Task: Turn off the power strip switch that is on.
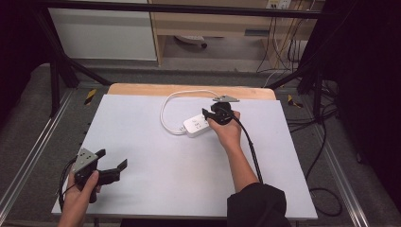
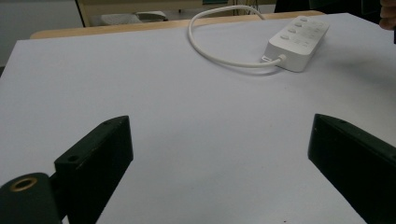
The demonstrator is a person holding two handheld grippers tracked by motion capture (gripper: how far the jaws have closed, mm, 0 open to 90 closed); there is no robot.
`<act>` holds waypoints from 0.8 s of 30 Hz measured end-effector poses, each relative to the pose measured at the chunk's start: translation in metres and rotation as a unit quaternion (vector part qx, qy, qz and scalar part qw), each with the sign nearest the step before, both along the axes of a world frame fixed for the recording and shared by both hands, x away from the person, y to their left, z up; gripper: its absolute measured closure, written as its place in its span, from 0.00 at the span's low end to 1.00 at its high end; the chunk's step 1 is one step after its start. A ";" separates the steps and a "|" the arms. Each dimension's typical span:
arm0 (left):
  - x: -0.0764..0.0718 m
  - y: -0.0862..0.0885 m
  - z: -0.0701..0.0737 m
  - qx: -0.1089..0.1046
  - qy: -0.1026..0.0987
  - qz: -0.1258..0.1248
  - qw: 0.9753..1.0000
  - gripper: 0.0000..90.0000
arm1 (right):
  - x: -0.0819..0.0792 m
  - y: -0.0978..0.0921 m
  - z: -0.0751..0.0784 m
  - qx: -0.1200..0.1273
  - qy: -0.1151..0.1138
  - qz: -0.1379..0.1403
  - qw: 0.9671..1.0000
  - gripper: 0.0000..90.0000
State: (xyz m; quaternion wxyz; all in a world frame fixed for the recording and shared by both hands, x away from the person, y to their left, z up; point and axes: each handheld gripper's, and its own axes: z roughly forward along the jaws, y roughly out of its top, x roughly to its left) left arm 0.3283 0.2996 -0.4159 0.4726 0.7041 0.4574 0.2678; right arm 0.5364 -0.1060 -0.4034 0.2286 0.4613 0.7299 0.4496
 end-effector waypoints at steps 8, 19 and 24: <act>0.000 0.000 0.000 0.002 0.001 0.000 1.000 0.07 | 0.002 -0.008 0.004 0.014 0.025 -0.006 1.000 0.34; 0.000 0.001 -0.001 0.002 0.001 0.001 1.000 0.07 | 0.003 -0.022 0.011 0.011 0.032 -0.013 0.999 0.21; 0.000 0.001 -0.001 0.004 0.000 0.000 1.000 0.07 | 0.001 -0.027 0.016 0.002 0.030 -0.021 0.999 0.16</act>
